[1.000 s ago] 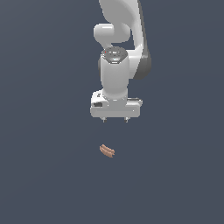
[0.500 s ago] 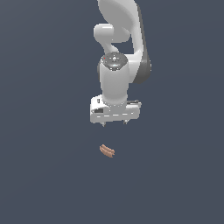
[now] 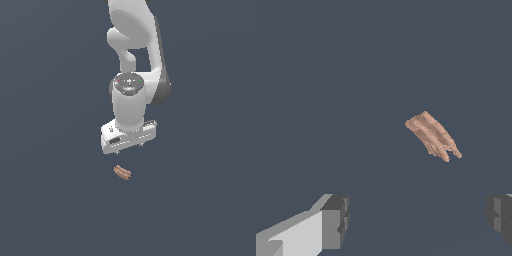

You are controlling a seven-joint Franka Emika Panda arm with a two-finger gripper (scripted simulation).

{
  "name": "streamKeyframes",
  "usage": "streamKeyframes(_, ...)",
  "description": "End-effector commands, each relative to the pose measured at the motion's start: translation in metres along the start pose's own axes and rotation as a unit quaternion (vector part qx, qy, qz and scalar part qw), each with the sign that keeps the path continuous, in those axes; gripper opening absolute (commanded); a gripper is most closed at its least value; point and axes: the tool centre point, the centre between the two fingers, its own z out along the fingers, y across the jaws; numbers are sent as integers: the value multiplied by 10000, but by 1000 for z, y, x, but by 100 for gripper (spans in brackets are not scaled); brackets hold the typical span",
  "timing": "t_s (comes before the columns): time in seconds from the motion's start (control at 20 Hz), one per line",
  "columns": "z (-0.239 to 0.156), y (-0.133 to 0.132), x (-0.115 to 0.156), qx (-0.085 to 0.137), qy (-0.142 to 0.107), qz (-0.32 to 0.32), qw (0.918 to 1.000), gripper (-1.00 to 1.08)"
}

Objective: Pick up the object and move it to a goal position.

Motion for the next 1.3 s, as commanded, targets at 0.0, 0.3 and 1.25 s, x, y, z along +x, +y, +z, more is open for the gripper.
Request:
streamKeyframes(0.0,6,4,5,-5,-23,-350,9994,100)
streamKeyframes(0.3,20,15,15,-3,-72,-1160,9932,100)
streamKeyframes(1.25,60,45,37,63,-155,-3218,9466,100)
